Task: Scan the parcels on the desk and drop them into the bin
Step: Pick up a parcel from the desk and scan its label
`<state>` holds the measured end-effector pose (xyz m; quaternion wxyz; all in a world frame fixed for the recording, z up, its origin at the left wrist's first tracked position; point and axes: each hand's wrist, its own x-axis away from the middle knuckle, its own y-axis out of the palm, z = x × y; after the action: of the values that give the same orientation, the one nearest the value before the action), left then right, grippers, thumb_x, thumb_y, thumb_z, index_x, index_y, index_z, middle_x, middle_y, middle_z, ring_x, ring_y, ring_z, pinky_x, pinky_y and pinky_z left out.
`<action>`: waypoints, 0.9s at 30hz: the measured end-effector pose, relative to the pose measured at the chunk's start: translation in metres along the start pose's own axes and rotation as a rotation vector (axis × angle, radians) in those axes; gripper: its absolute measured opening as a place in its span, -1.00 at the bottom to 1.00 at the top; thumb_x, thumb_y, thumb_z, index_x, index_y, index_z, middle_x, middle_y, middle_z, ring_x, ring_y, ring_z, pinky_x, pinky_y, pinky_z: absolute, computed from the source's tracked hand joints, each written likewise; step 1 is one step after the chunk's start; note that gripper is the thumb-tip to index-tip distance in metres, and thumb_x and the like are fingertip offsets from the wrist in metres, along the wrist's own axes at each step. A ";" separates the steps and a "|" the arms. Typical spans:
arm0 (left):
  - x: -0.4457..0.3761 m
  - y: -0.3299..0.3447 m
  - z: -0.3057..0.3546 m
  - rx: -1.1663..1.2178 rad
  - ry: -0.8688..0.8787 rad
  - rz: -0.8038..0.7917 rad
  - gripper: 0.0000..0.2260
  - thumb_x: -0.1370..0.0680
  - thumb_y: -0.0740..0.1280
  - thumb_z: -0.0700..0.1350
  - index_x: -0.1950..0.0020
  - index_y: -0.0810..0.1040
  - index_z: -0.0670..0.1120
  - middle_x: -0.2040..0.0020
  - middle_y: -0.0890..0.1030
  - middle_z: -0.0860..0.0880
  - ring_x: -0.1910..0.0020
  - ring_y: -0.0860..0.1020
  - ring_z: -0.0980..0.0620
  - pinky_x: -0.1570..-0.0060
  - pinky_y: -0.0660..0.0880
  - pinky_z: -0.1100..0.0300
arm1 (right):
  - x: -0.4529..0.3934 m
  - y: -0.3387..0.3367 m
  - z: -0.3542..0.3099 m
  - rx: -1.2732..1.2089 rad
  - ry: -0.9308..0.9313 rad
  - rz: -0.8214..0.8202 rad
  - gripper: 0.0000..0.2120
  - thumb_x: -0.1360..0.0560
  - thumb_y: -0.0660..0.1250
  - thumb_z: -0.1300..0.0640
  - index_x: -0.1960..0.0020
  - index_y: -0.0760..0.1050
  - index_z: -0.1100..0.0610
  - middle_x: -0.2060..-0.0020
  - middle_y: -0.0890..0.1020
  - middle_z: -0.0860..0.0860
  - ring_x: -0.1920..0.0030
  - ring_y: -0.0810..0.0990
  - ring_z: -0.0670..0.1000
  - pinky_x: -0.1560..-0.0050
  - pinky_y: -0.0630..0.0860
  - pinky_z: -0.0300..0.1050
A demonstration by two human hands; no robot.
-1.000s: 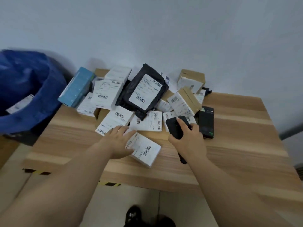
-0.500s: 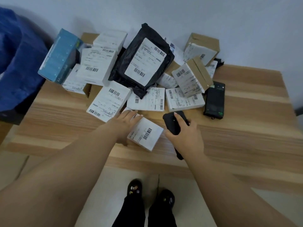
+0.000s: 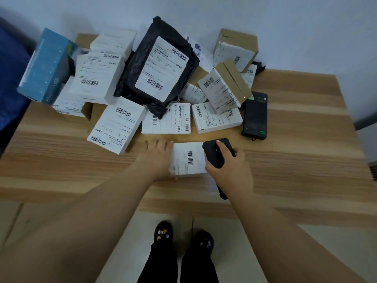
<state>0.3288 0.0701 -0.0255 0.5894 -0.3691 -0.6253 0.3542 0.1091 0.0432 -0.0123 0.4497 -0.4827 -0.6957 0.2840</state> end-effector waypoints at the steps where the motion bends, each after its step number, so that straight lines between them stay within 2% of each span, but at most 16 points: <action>1: 0.000 0.002 0.009 0.058 -0.019 -0.002 0.06 -0.35 0.39 0.41 -0.59 -0.04 -0.11 -0.51 0.13 -0.14 -0.49 0.14 -0.19 -0.46 0.15 -0.20 | 0.001 -0.002 0.002 0.000 0.005 0.004 -0.32 -0.51 0.30 -0.23 -0.56 0.10 -0.28 -0.38 0.26 0.07 -0.21 0.41 0.15 -0.12 0.51 0.07; 3: 0.000 0.005 0.023 0.129 -0.030 -0.007 0.12 -0.31 0.43 0.41 -0.59 -0.08 -0.09 -0.52 0.07 -0.12 -0.49 0.12 -0.18 -0.42 0.20 -0.26 | 0.000 -0.007 0.007 -0.005 0.017 0.006 -0.32 -0.51 0.29 -0.23 -0.56 0.10 -0.29 -0.36 0.26 0.06 -0.19 0.41 0.14 -0.13 0.52 0.10; 7: -0.001 0.007 0.026 0.199 -0.042 -0.061 0.17 -0.31 0.53 0.28 -0.59 -0.23 0.00 -0.56 -0.11 -0.11 -0.56 -0.06 -0.19 -0.42 0.21 -0.29 | -0.003 -0.013 0.014 -0.015 0.024 0.032 -0.32 -0.51 0.30 -0.22 -0.56 0.11 -0.27 -0.34 0.28 0.07 -0.18 0.41 0.14 -0.16 0.51 0.12; 10: -0.004 0.006 0.026 0.254 -0.044 -0.063 0.15 -0.34 0.55 0.17 -0.60 -0.21 -0.03 -0.56 -0.02 -0.10 -0.54 0.01 -0.15 -0.42 0.28 -0.18 | -0.003 -0.014 0.019 -0.018 0.020 0.042 -0.32 -0.52 0.30 -0.22 -0.57 0.11 -0.25 -0.36 0.27 0.08 -0.21 0.41 0.14 -0.18 0.49 0.10; 14: -0.003 0.005 0.031 0.259 -0.051 -0.024 0.11 -0.32 0.56 0.16 -0.60 -0.12 -0.05 -0.52 0.11 -0.09 -0.48 0.12 -0.12 -0.38 0.35 -0.10 | -0.004 -0.018 0.023 -0.024 0.009 0.046 -0.32 -0.52 0.31 -0.21 -0.57 0.11 -0.25 -0.37 0.27 0.09 -0.23 0.39 0.15 -0.19 0.46 0.10; 21: 0.003 -0.031 0.036 0.196 -0.120 0.119 0.06 -0.35 0.53 0.18 -0.58 -0.10 -0.05 -0.46 0.16 -0.09 -0.43 0.17 -0.14 -0.29 0.42 -0.07 | -0.003 -0.039 0.014 -0.139 -0.056 0.118 -0.33 -0.48 0.33 -0.22 -0.54 0.19 -0.25 -0.38 0.30 0.09 -0.26 0.43 0.18 -0.24 0.50 0.16; 27: 0.021 -0.093 0.025 0.111 -0.210 0.348 0.03 -0.36 0.53 0.13 -0.58 -0.07 -0.09 -0.44 0.17 -0.13 -0.41 0.16 -0.16 -0.27 0.42 -0.09 | 0.003 -0.083 -0.012 -0.090 -0.141 0.168 -0.32 -0.49 0.30 -0.25 -0.55 0.15 -0.26 -0.40 0.25 0.05 -0.24 0.41 0.14 -0.20 0.51 0.11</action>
<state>0.2990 0.0436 0.0646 0.4705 -0.3995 -0.5896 0.5210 0.0849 0.0148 0.0624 0.3520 -0.5380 -0.6948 0.3225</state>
